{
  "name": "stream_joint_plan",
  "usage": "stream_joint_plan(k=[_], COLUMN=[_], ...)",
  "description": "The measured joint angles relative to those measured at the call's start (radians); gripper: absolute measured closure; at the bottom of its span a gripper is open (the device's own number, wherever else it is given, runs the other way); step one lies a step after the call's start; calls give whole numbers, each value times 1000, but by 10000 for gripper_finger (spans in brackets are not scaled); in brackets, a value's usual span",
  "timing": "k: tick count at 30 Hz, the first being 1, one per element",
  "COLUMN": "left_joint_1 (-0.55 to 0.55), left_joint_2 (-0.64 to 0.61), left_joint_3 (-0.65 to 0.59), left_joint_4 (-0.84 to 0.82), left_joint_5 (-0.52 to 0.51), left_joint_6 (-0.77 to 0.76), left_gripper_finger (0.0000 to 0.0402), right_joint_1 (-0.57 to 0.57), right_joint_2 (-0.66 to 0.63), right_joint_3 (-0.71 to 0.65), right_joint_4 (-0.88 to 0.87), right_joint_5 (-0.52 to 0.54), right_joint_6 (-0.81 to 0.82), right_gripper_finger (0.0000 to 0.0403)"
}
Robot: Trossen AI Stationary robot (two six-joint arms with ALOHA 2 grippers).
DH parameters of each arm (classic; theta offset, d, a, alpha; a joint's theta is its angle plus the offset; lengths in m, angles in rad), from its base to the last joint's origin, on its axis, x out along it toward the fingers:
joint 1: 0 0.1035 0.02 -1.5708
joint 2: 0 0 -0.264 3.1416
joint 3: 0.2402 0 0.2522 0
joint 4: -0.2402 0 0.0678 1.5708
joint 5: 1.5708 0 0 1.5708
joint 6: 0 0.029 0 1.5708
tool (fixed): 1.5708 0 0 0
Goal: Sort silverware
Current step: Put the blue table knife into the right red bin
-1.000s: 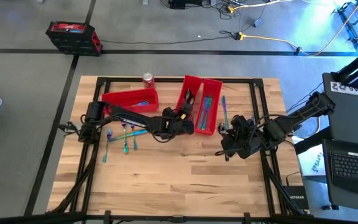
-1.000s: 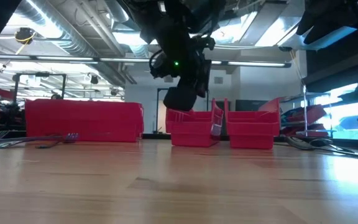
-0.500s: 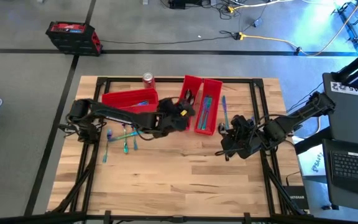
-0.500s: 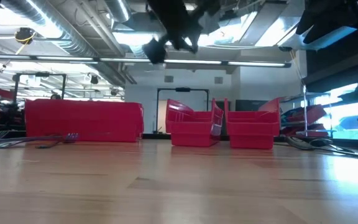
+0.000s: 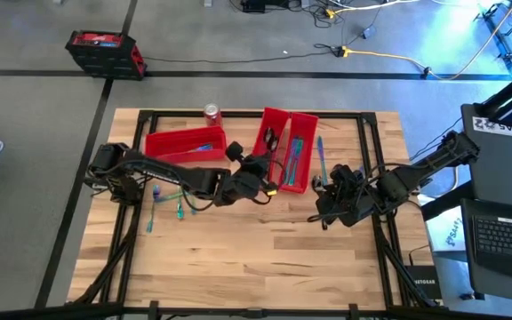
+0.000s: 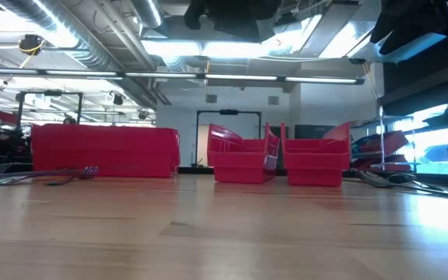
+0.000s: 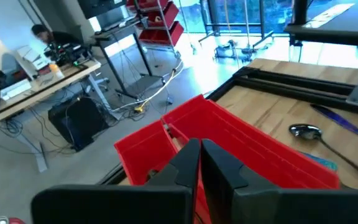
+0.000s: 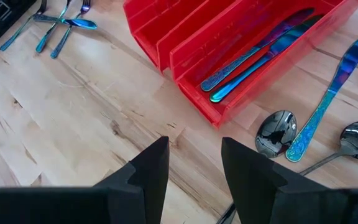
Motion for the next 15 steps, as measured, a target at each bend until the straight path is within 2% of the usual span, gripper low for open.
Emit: stream_joint_plan(k=[6, 10, 12, 15], left_joint_1=[16, 32, 31, 8], left_joint_2=[0, 0, -2, -9], left_joint_3=[0, 0, 0, 0], left_joint_4=[2, -27, -69, -115], left_joint_5=[-1, 10, 38, 36], left_joint_6=[-52, -84, -85, -211], left_gripper_finger=[400, 400, 400, 400], right_joint_1=[0, 0, 0, 0], right_joint_2=[0, 0, 0, 0], right_joint_3=[0, 0, 0, 0], right_joint_4=[-1, 12, 30, 55], right_joint_5=[-4, 62, 54, 54], right_joint_6=[-20, -80, -81, -81], right_gripper_finger=[269, 269, 269, 269])
